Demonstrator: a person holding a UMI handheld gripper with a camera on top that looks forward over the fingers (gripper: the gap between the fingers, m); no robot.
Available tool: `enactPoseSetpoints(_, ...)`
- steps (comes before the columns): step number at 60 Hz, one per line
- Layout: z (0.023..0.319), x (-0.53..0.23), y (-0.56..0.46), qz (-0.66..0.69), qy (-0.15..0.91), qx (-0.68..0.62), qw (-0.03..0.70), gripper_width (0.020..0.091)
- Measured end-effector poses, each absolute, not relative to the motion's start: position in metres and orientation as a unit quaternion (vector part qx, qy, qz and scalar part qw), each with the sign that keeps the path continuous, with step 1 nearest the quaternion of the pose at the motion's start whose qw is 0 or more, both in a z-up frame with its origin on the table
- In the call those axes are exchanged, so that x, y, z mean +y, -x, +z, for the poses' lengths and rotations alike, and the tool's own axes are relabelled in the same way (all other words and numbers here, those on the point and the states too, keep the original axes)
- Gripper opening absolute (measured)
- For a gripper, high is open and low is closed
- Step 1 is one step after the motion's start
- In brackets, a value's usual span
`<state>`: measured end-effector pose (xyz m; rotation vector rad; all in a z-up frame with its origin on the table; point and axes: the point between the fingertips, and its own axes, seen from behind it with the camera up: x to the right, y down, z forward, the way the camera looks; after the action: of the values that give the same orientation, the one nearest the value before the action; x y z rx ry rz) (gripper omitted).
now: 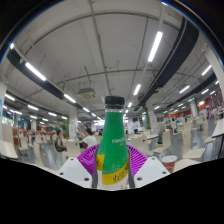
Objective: Pour water
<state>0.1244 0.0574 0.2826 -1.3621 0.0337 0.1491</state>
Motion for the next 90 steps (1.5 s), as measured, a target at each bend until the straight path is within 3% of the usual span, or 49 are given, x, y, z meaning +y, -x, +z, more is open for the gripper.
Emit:
enactPoseSetpoints(11,0.149,0.103,-0.187,-0.04,0.713,-0.017,0.7,0.0412)
enactPoseSetpoints(16,0.145,0.107,-0.187,-0.038,0.726,-0.02,0.686,0.0414)
enactPoseSetpoints(17,0.13,0.116,-0.188,-0.039,0.726,-0.02,0.686,0.0414)
enactPoseSetpoints(28,0.095,0.114,-0.211,-0.041,0.752,-0.005,0.658,0.0425)
enactPoseSetpoints(39,0.096,0.115,-0.211,-0.036,0.741,0.005,0.67,0.0427)
enactPoseSetpoints(45,0.093,0.114,-0.206,-0.032,0.748,-0.013,0.663,0.0528)
enactPoseSetpoints(52,0.085,0.106,-0.208,-0.034,0.778,-0.02,0.627,0.0589)
enactPoseSetpoints(59,0.079,0.096,-0.198,-0.005,0.799,-0.031,0.601,0.077)
enactPoseSetpoints(63,0.084,0.094,-0.197,0.002,0.797,-0.031,0.603,0.0834)
enactPoseSetpoints(76,0.112,0.052,-0.203,0.006,0.786,0.01,0.618,0.085)
enactPoseSetpoints(90,0.154,-0.077,-0.172,-0.041,0.764,0.027,0.643,0.0847)
